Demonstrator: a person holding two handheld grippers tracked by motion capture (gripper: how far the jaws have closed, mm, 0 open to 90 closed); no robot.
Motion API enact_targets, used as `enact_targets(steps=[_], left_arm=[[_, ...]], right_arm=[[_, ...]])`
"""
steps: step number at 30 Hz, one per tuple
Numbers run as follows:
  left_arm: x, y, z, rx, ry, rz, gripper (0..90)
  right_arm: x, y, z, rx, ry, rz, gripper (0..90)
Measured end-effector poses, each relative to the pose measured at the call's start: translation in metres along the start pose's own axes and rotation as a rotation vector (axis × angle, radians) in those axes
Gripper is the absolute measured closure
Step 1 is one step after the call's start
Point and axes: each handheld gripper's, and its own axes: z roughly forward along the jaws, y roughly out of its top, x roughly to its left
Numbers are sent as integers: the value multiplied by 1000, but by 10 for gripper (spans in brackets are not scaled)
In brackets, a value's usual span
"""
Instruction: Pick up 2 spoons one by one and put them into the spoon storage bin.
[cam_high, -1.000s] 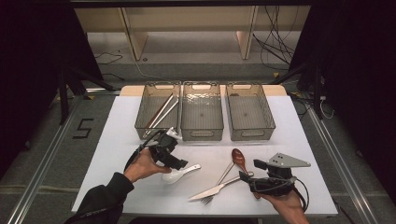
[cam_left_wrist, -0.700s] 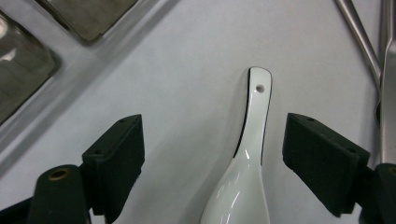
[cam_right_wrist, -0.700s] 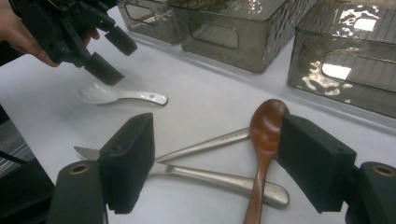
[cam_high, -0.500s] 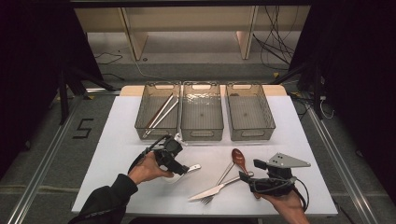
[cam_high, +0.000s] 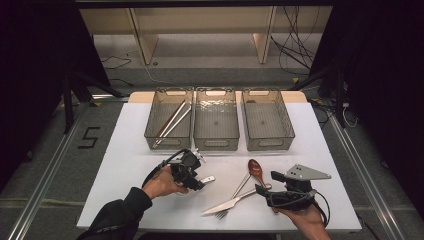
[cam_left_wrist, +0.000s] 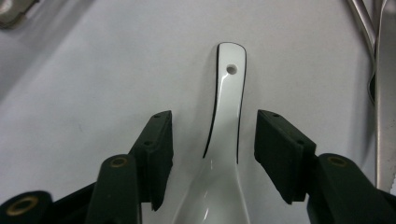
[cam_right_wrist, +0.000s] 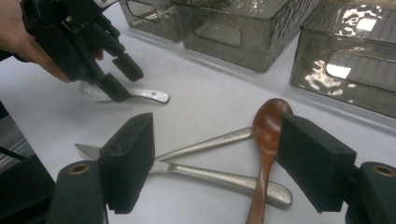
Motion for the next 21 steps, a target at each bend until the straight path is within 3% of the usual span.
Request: enact_targets(steps=[5, 14, 21], left_arm=[[-3, 0, 4, 14, -8, 14, 563], [-6, 1, 5, 19, 17, 54, 704], [-7, 1, 4, 22, 15, 79, 724]], right_arm=[[0, 0, 0, 1, 0, 1, 286], [0, 0, 0, 1, -1, 0, 286], [0, 0, 0, 1, -1, 1, 287]])
